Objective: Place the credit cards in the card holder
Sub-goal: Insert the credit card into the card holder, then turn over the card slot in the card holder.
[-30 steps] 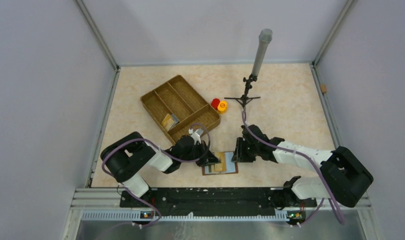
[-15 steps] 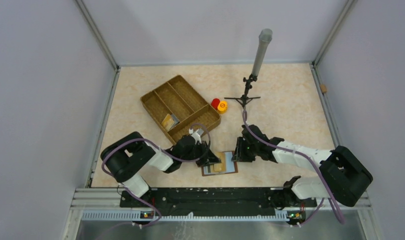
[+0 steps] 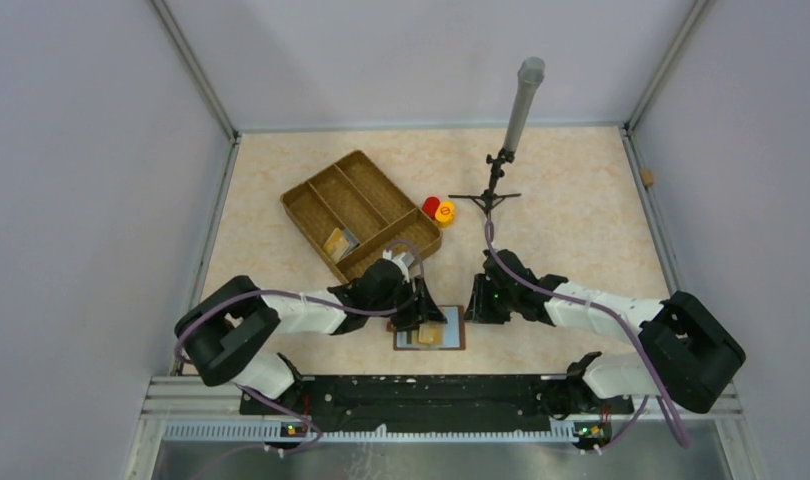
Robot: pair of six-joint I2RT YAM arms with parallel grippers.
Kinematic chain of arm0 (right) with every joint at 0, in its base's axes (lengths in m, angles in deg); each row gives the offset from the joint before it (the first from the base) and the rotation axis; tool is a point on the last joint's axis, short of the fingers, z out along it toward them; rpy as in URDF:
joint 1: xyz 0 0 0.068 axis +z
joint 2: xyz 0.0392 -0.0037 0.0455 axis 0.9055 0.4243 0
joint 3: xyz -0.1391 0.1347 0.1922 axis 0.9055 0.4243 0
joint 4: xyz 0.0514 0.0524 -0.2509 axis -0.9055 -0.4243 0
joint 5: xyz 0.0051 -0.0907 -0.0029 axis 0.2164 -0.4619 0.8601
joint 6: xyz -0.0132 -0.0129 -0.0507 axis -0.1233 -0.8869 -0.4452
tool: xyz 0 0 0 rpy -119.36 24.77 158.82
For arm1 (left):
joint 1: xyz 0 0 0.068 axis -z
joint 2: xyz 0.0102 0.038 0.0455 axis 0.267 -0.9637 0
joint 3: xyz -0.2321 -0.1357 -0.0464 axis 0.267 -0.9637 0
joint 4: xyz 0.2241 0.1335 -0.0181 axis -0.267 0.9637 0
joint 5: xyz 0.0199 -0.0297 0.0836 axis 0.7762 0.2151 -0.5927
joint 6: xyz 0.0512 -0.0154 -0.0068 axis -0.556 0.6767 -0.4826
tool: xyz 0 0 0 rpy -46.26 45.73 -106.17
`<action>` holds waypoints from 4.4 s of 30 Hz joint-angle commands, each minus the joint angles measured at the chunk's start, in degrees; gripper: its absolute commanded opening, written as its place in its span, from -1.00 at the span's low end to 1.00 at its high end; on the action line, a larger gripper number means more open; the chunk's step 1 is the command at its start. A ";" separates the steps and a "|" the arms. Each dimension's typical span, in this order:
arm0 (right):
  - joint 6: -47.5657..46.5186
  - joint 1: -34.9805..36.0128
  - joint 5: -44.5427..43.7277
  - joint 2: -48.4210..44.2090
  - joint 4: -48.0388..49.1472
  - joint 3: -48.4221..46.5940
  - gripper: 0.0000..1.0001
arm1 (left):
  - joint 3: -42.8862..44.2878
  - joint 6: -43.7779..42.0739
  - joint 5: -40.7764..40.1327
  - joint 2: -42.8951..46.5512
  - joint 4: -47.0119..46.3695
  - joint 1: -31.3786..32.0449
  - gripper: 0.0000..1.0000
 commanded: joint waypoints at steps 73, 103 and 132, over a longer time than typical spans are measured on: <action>-0.23 1.20 -2.48 -0.71 -0.78 1.06 -0.44 | 7.39 -5.81 -11.06 7.93 26.94 4.62 0.70; 0.23 4.01 -3.06 -1.88 -0.73 -0.37 -0.43 | 5.82 -6.79 -13.83 13.49 18.21 6.37 0.78; 1.33 8.20 -4.18 0.96 -0.10 -2.28 -0.41 | 6.14 -4.57 -34.58 23.11 51.59 6.28 0.83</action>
